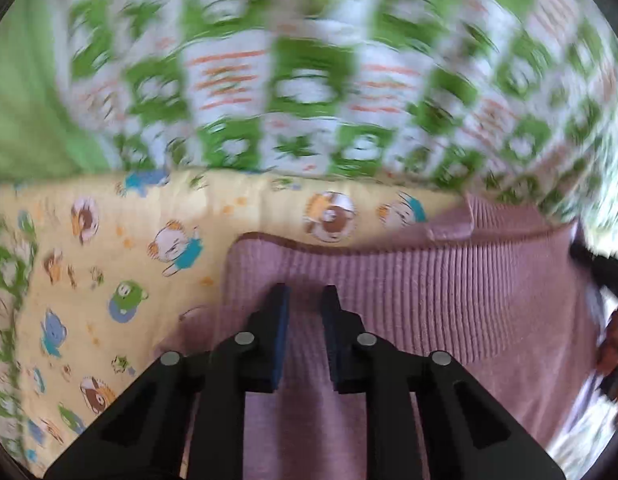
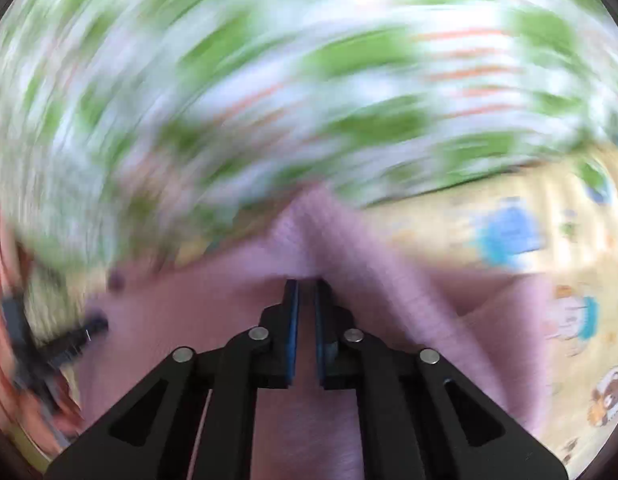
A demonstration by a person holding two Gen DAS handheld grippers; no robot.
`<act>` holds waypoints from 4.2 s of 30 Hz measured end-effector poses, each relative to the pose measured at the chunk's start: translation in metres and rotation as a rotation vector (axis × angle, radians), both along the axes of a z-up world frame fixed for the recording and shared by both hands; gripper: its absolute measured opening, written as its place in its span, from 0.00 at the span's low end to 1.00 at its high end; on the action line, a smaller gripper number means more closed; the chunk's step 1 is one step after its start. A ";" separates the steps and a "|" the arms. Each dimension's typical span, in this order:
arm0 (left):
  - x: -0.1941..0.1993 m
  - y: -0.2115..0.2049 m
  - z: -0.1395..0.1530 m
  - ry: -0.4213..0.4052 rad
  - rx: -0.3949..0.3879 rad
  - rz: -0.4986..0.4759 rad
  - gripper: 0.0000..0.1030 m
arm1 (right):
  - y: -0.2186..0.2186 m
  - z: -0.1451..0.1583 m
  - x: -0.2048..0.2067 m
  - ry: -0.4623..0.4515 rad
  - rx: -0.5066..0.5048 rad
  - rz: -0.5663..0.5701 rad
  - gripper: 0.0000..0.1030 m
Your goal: Fold small clothes
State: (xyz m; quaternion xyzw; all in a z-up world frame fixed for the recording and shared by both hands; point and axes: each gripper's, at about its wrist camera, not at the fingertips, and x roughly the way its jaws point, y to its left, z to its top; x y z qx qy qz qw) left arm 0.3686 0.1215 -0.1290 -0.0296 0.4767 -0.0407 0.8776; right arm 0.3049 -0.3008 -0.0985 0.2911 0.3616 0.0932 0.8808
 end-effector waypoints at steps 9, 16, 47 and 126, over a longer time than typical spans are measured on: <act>-0.132 -0.030 0.035 -0.062 -0.086 -0.041 0.39 | 0.042 0.035 -0.080 -0.100 -0.131 0.158 0.20; -0.153 -0.017 -0.032 0.084 -0.061 0.016 0.40 | 0.063 -0.011 -0.106 0.011 -0.127 0.227 0.48; -0.232 0.062 -0.054 0.215 -0.368 0.524 0.30 | 0.085 -0.033 -0.152 0.212 -0.172 0.194 0.17; -0.214 -0.313 0.000 0.079 -0.220 -0.544 0.09 | -0.015 0.037 -0.055 0.043 -0.032 0.252 0.14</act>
